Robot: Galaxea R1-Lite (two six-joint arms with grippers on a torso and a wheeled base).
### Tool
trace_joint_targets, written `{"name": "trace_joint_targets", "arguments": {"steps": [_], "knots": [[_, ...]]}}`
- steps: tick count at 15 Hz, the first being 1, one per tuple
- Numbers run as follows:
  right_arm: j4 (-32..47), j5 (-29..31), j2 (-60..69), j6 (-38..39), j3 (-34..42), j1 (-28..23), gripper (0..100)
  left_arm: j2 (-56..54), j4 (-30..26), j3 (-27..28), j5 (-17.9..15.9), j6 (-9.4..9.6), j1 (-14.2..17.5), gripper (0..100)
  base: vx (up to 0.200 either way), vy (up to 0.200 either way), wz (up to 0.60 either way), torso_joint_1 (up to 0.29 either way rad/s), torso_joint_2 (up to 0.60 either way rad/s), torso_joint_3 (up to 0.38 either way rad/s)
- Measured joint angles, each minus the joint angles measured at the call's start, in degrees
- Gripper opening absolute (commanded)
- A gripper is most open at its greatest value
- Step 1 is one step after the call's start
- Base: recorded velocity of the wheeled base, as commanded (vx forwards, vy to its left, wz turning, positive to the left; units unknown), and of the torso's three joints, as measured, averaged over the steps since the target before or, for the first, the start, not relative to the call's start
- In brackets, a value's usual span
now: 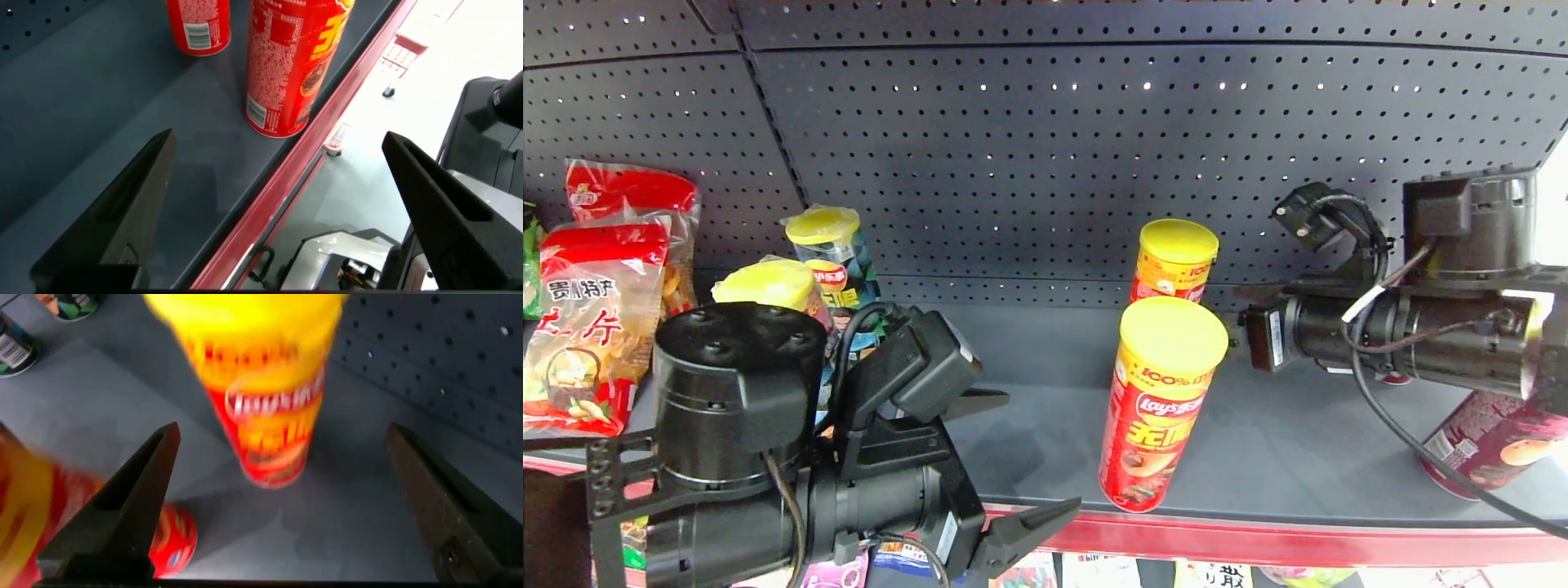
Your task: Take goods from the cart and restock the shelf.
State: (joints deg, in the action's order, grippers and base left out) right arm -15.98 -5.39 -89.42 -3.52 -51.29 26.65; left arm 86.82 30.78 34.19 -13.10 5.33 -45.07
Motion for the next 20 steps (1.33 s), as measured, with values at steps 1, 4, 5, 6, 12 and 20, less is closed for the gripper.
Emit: {"name": "trace_joint_targets", "arguments": {"steps": [1,4,5,6,12,20], "knots": [[0.0,0.1,1.2,0.1,1.0,0.0,100,0.2,0.0,0.0,0.1,0.09,0.1,100,0.000,0.000,0.00,0.000,0.00,0.000],[0.0,1.8,5.6,0.2,4.0,-0.3,100,1.0,0.0,0.0,0.7,0.35,0.3,100,0.000,0.000,0.00,0.000,0.00,0.000],[0.0,2.2,7.2,0.2,4.9,-0.4,100,1.4,0.0,0.0,1.5,0.37,0.3,100,0.000,0.000,0.00,0.000,0.00,0.000],[0.0,2.3,9.1,0.2,6.1,-0.4,100,1.7,0.0,0.0,2.2,0.37,0.4,100,0.000,0.000,0.00,0.000,0.00,0.000],[-0.2,2.0,25.2,0.2,15.8,0.6,100,5.6,5.0,0.3,2.8,0.39,1.8,100,0.000,0.000,0.00,0.000,0.00,0.000],[8.4,6.1,52.9,1.0,26.0,-2.7,100,13.9,4.8,6.2,6.3,0.55,1.8,100,0.000,0.000,0.00,0.000,0.00,0.000]]}}
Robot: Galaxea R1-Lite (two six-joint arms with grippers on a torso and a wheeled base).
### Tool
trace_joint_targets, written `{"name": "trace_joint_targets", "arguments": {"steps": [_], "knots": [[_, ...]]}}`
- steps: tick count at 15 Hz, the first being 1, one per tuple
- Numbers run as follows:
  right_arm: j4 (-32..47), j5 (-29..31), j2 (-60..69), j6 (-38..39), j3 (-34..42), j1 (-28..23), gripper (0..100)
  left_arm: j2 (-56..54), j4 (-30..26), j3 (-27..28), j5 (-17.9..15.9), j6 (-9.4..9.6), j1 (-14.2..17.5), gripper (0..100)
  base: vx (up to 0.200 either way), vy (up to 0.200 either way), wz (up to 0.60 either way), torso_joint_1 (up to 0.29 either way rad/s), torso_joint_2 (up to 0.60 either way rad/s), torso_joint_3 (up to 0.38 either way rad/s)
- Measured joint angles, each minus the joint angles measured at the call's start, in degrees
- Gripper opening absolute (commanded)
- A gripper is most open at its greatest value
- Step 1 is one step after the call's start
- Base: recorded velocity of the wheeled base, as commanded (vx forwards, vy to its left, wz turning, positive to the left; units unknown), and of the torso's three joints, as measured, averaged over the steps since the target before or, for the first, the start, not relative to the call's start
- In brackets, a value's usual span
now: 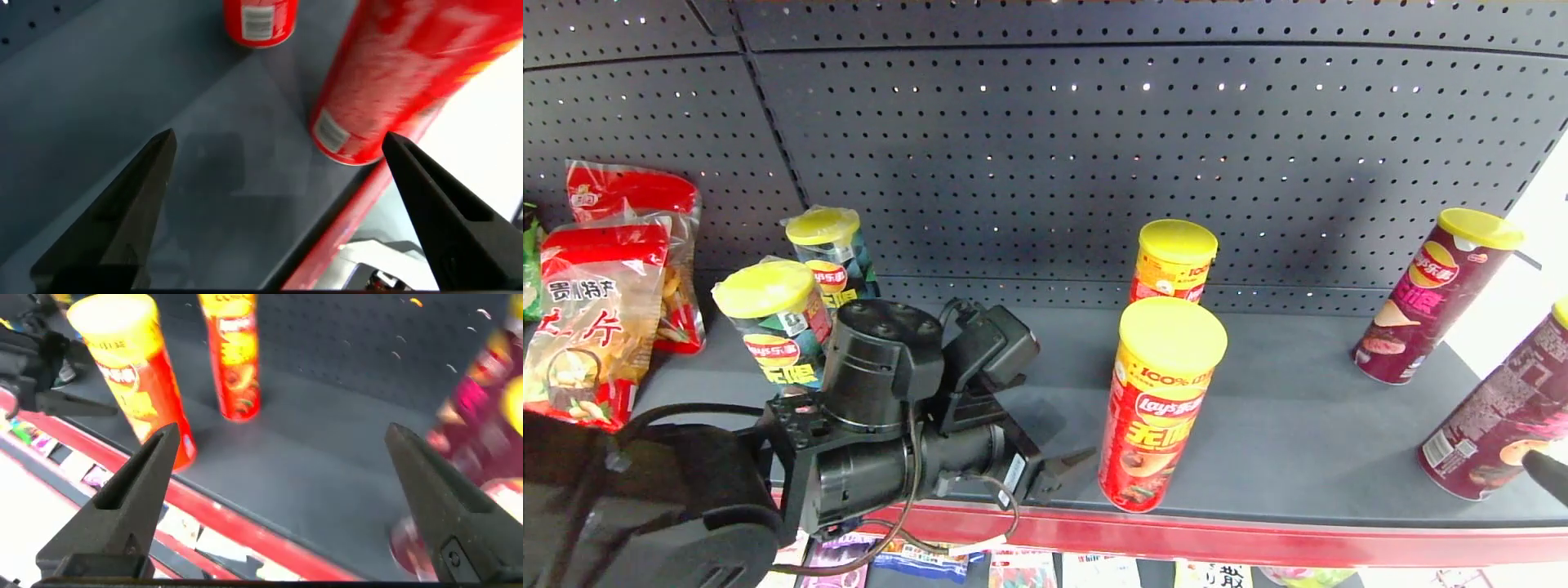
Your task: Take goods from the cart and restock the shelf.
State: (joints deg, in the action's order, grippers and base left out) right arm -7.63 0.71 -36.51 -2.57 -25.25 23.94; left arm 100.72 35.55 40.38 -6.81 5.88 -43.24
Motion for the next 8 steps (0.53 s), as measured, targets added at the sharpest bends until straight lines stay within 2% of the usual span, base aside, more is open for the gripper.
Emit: {"name": "trace_joint_targets", "arguments": {"steps": [8], "knots": [[0.3,0.1,4.4,0.4,-0.4,-0.9,100,4.2,-0.3,2.8,0.4,0.02,0.2,100,0.000,0.000,0.00,0.000,0.00,0.000]]}}
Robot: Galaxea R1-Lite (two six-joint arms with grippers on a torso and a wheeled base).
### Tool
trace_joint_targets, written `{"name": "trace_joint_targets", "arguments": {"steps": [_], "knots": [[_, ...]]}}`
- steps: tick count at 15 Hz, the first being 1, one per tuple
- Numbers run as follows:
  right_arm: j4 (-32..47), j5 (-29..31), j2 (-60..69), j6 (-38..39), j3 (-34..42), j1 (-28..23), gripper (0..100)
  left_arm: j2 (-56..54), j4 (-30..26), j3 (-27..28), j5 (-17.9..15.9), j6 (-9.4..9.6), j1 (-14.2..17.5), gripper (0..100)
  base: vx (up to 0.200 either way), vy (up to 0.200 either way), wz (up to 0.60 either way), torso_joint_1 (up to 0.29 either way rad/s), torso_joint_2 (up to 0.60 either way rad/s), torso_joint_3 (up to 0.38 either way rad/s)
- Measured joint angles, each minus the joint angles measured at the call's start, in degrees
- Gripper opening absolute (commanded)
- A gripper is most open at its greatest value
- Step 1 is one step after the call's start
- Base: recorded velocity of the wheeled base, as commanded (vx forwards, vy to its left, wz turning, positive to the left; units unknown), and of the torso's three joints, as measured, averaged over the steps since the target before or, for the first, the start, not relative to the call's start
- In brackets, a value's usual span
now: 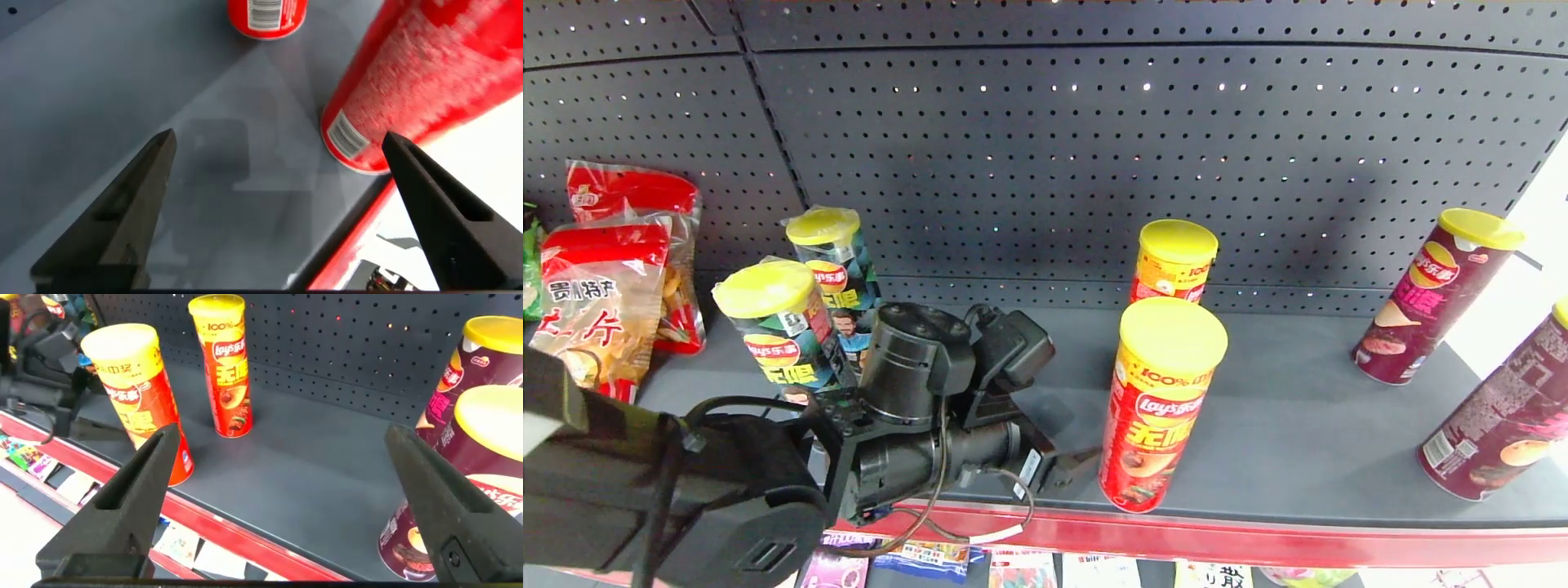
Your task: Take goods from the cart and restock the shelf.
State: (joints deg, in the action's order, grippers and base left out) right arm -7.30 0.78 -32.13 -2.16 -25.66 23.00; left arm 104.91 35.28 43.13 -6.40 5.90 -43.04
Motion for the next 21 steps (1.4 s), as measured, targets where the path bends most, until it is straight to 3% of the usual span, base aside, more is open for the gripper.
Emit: {"name": "trace_joint_targets", "arguments": {"steps": [15,21], "knots": [[0.0,0.3,-0.1,0.9,0.0,-0.1,100,4.0,0.0,4.3,0.4,0.15,0.4,100,0.000,0.000,0.00,0.000,0.00,0.000],[0.1,0.6,-0.1,0.9,0.1,-0.1,100,3.7,0.0,2.9,0.4,0.17,0.4,100,0.000,0.000,0.00,0.000,0.00,0.000]]}}
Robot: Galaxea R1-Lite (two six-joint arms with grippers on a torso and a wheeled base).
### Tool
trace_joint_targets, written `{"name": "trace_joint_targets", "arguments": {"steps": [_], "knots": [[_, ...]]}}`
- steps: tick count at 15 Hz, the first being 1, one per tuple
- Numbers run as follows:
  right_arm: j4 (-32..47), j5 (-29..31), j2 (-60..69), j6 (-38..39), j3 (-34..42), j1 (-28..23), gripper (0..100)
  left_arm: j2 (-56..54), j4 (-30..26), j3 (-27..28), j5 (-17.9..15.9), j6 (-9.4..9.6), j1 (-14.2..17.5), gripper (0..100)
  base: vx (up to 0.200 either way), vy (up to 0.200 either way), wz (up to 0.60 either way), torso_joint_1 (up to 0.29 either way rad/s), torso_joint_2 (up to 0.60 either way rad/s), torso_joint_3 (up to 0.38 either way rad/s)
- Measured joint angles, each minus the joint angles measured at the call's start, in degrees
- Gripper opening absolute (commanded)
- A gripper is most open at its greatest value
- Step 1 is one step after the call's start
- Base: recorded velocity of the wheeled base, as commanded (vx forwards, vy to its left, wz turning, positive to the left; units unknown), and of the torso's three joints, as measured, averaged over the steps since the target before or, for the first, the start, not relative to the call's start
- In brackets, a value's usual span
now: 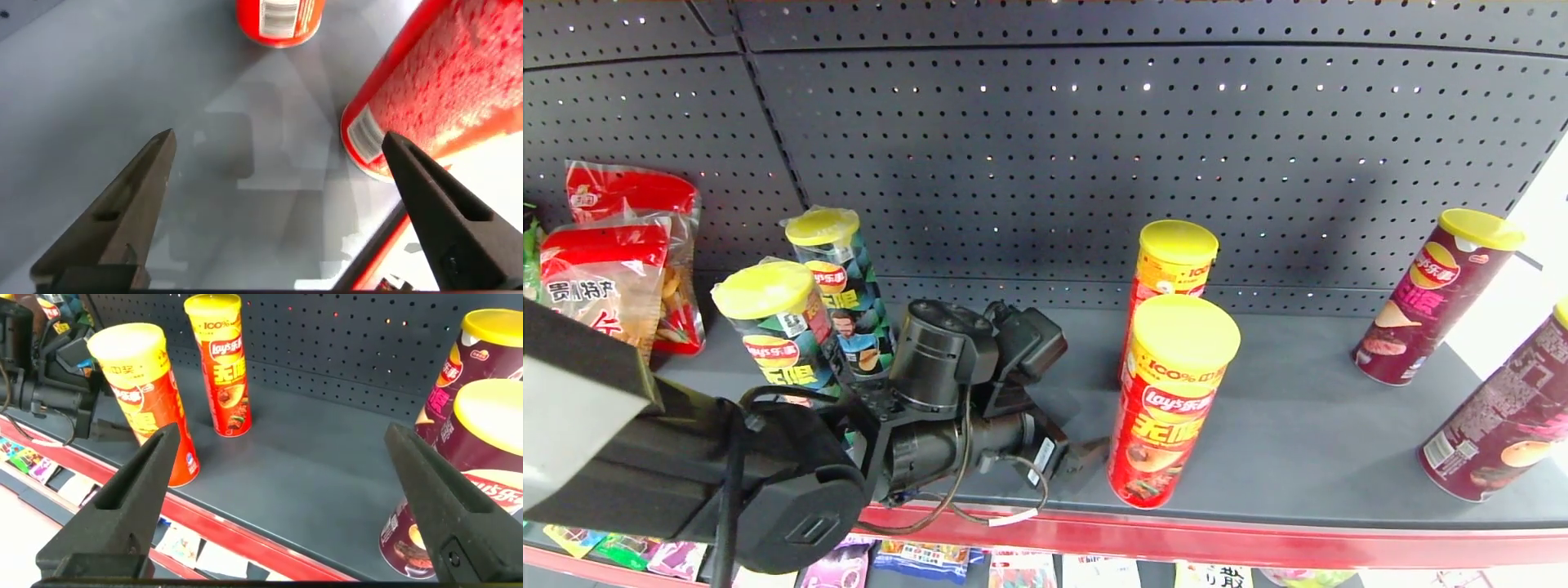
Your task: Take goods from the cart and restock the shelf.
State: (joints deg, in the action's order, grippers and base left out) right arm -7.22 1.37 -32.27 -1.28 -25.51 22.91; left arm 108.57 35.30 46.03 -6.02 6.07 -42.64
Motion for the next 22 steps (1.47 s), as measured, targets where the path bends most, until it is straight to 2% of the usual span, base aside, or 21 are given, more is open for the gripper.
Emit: {"name": "trace_joint_targets", "arguments": {"steps": [5,7,9,11,14,16,17,18,19,20,21,22], "knots": [[5.1,-0.1,0.3,0.0,0.3,0.0,100,-8.1,-1.0,-8.4,0.0,-0.05,0.3,100,0.000,0.000,0.00,0.000,0.00,0.000],[6.2,0.4,0.9,0.1,0.4,-0.1,100,-14.5,-4.7,-11.1,1.3,-0.16,0.5,100,0.000,0.000,0.00,0.000,0.00,0.000],[8.5,1.1,1.9,0.2,0.4,-1.8,100,-23.2,-12.2,-12.4,3.4,-0.44,0.8,100,0.000,0.000,0.00,0.000,0.00,0.000],[12.8,1.7,3.7,0.3,0.4,-3.9,100,-33.1,-22.4,-12.9,5.1,-0.57,1.7,100,0.000,0.000,0.00,0.000,0.00,0.000],[24.7,4.1,9.8,0.3,0.4,-9.3,100,-51.4,-43.2,-13.0,8.0,-0.66,4.9,100,0.000,0.000,0.00,0.000,0.00,0.000],[33.8,6.5,15.5,0.3,0.7,-15.4,100,-64.8,-59.0,-12.3,9.9,-0.79,9.5,100,0.000,0.000,0.00,0.000,0.00,0.000],[37.0,7.0,18.0,0.2,1.2,-18.5,100,-70.5,-65.7,-12.0,10.5,-1.23,13.2,100,0.000,0.000,0.00,0.000,0.00,0.000],[38.4,7.4,21.1,0.2,2.9,-21.3,100,-76.9,-71.7,-11.8,11.1,-2.55,19.1,100,0.000,0.000,0.00,0.000,0.00,0.000],[38.3,7.6,23.0,0.2,5.4,-22.7,100,-81.6,-75.3,-12.1,11.5,-3.83,24.5,100,0.000,0.000,0.00,0.000,0.00,0.000],[34.6,6.7,25.1,0.2,8.2,-23.3,100,-86.9,-77.9,-13.2,11.8,-5.12,30.4,100,0.000,0.000,0.00,0.000,0.00,0.000],[31.6,2.6,27.1,0.0,10.4,-23.4,100,-92.0,-78.2,-15.6,11.8,-5.94,35.0,100,0.000,0.000,0.00,0.000,0.00,0.000],[29.9,-0.7,28.6,-0.1,11.9,-23.2,100,-95.9,-76.2,-18.8,11.4,-6.39,37.6,100,0.000,0.000,0.00,0.000,0.00,0.000]]}}
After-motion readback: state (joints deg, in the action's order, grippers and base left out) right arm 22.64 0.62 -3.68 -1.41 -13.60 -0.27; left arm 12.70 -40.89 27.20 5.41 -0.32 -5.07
